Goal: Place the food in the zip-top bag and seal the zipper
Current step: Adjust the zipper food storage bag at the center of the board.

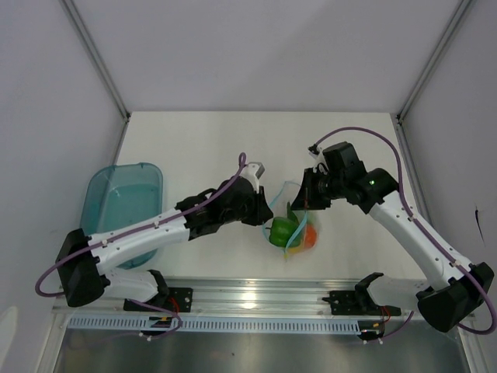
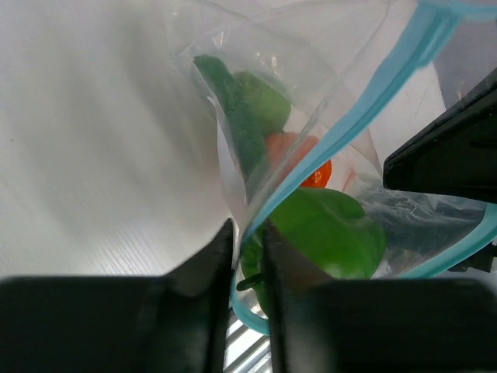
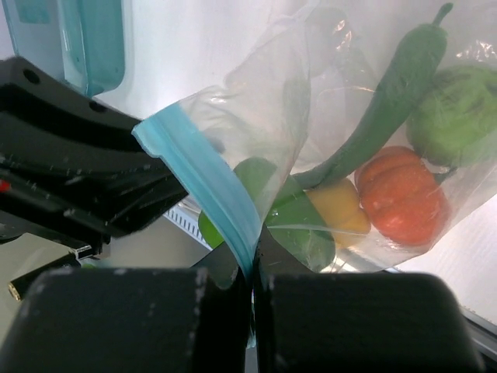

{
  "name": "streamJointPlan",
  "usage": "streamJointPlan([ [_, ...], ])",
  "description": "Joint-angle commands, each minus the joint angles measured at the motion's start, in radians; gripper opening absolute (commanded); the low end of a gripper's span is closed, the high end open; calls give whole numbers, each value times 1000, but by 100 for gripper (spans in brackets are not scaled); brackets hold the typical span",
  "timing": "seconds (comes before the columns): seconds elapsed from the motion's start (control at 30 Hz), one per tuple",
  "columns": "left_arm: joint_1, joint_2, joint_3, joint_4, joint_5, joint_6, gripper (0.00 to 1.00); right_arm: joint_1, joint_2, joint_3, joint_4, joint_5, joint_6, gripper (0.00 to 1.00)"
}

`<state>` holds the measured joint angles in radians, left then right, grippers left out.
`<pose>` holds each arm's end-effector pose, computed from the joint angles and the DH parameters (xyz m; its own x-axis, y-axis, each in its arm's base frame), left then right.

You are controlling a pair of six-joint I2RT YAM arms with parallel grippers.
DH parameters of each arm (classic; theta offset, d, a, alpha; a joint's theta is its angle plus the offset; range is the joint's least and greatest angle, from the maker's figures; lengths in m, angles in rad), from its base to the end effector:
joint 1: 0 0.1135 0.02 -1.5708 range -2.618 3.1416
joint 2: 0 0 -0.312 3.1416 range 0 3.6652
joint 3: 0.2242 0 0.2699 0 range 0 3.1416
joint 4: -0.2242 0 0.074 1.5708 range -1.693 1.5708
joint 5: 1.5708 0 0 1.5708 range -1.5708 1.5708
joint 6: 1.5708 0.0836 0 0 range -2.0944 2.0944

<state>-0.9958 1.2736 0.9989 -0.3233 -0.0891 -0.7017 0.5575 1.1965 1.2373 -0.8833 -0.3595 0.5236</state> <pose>0.1847 -0.2714 0.3097 -0.7476 -0.0286 -0.6635 0.4102 0.7658 -0.4952 0.2116 0.1666 0.3610 -0.8954 -0.0067 -0.4451 -0.2843 0.7780 0.5602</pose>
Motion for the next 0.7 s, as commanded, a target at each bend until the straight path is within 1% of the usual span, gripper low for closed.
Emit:
streamJointPlan([
  [0.0,-6,12,56,32,55,27,15,-5,-23,50,4,-9,-14,0],
  [0.07,-6,23,85,13,66,42,3,-8,-20,50,6,-7,-16,0],
  [0.1,-6,24,96,4,71,45,1,-10,-20,50,4,-6,-17,0],
  [0.17,-6,20,109,-14,84,57,1,-21,-15,59,-5,-1,-30,0],
  [0.27,-6,-13,142,-13,169,51,1,-30,-5,86,-57,20,-65,0],
  [0.4,-9,-83,181,-25,229,-4,1,-33,11,184,-140,42,-108,0],
  [0.47,-18,-137,199,-71,218,-47,1,-30,-4,230,-167,42,-109,0],
  [0.53,-18,-155,185,-91,226,-114,1,-28,-11,248,-175,25,-105,0],
  [0.63,-18,-158,159,-138,212,-163,1,-33,-3,225,-148,1,-100,0],
  [0.67,-12,-148,158,-160,169,-165,1,-36,3,208,-135,-4,-100,0],
])
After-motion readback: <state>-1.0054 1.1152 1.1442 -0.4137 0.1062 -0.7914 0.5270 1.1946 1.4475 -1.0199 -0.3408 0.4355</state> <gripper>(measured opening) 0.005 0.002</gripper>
